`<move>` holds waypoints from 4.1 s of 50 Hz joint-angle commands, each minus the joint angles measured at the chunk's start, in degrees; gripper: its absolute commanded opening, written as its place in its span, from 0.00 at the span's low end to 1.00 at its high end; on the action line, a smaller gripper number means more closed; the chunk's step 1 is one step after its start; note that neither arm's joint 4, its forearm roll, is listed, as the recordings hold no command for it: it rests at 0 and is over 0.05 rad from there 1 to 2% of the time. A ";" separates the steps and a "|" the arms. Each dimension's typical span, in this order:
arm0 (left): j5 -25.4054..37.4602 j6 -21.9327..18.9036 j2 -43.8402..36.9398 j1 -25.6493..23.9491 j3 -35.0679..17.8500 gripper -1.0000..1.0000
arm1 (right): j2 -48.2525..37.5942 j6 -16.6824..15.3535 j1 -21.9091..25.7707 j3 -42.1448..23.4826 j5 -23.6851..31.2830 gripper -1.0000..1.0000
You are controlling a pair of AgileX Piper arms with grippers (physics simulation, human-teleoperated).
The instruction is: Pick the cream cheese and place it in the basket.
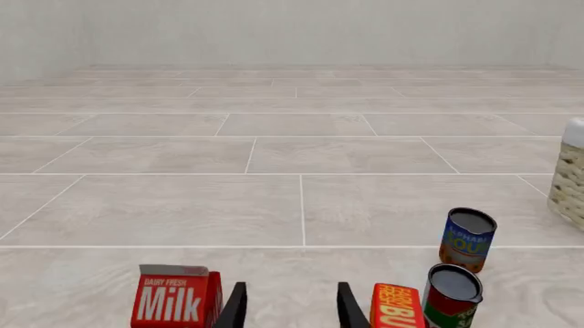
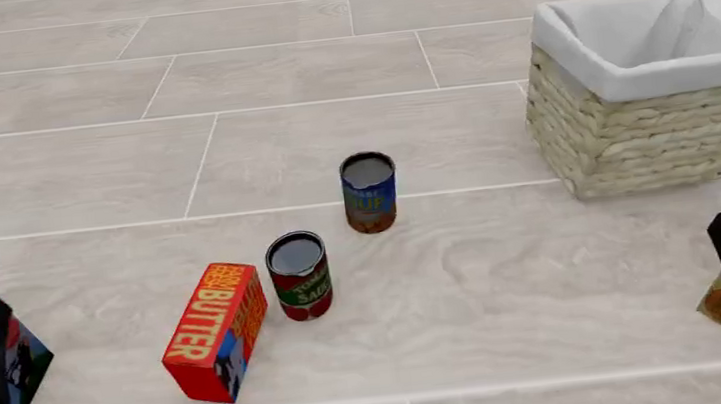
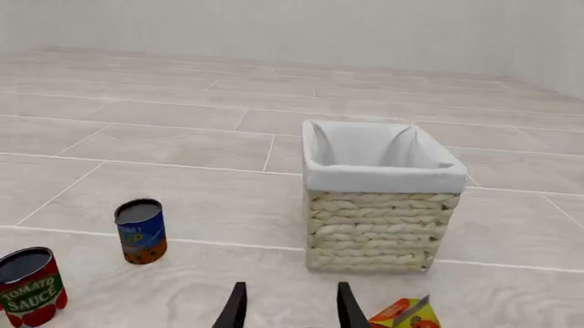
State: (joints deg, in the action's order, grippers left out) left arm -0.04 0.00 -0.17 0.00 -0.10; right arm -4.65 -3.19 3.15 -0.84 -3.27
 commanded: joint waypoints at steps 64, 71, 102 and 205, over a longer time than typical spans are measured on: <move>-0.07 0.00 -0.26 0.00 -0.15 1.00 | -24.08 19.42 -40.39 -23.14 20.88 1.00; -0.07 0.00 -0.26 0.00 -0.15 1.00 | -26.13 17.36 -43.23 -24.03 20.56 1.00; -0.07 0.00 -0.26 0.00 -0.15 1.00 | -37.26 18.85 -52.70 -22.17 17.71 1.00; -0.07 0.00 -0.26 0.00 -0.15 1.00 | -68.37 20.76 -52.05 -11.58 -9.67 1.00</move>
State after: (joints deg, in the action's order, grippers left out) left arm -0.11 0.00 -0.43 0.00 -0.25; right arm -72.67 17.97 -49.54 -12.04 -13.10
